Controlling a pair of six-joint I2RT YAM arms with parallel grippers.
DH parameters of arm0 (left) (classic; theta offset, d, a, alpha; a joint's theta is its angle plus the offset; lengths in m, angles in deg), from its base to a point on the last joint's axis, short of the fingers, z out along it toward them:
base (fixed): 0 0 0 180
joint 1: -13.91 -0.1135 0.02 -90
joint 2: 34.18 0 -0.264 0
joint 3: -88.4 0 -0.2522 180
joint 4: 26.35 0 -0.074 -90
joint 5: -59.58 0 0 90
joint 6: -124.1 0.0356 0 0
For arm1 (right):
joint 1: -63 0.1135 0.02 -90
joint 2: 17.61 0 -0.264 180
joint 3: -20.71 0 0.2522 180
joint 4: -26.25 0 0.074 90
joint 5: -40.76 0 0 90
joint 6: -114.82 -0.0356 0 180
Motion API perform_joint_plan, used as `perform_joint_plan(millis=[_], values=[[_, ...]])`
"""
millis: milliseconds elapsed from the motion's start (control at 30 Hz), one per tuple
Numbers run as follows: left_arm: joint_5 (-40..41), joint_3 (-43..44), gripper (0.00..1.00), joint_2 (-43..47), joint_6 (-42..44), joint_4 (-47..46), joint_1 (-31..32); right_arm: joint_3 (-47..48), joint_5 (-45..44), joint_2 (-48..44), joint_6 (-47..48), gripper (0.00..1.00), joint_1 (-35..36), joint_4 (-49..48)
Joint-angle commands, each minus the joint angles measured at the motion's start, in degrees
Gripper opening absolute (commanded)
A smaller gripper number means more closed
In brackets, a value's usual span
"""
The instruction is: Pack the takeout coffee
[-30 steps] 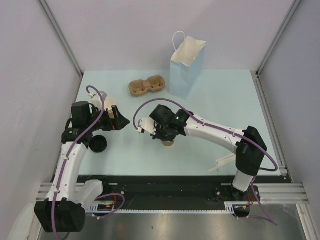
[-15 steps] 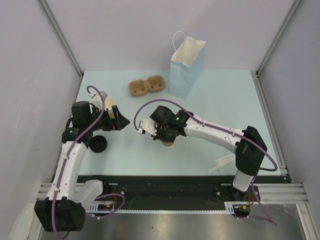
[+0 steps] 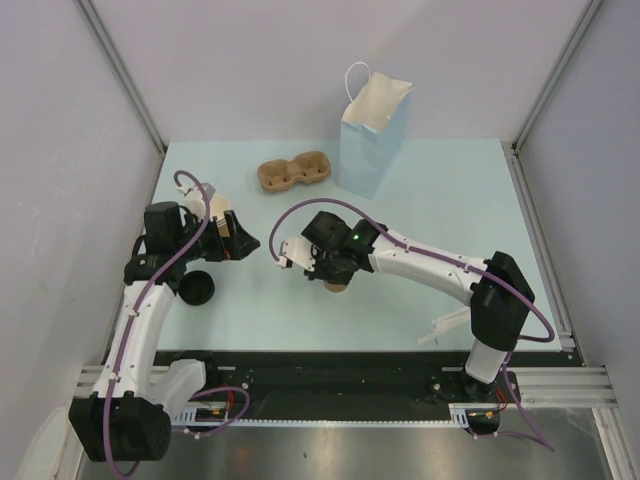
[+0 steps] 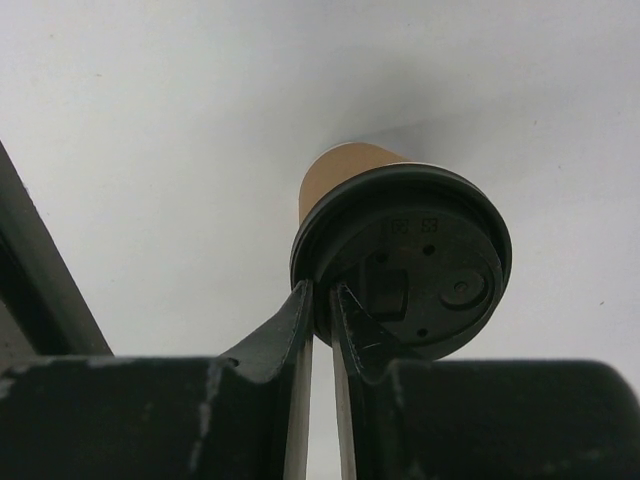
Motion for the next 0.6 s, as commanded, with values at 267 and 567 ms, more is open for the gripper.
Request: perform_joint_plan(millis=[267, 567], values=[[-1.3, 2.6, 0.99, -0.3, 0.0, -1.2, -0.4, -0.2, 1.7, -1.7, -0.6, 0.34, -0.7, -0.2], [-4.0, 2.2, 0.99, -0.2, 0.0, -1.5, -0.5, -0.2, 3.9, -5.7, -0.8, 0.5, -1.6, -0.8]])
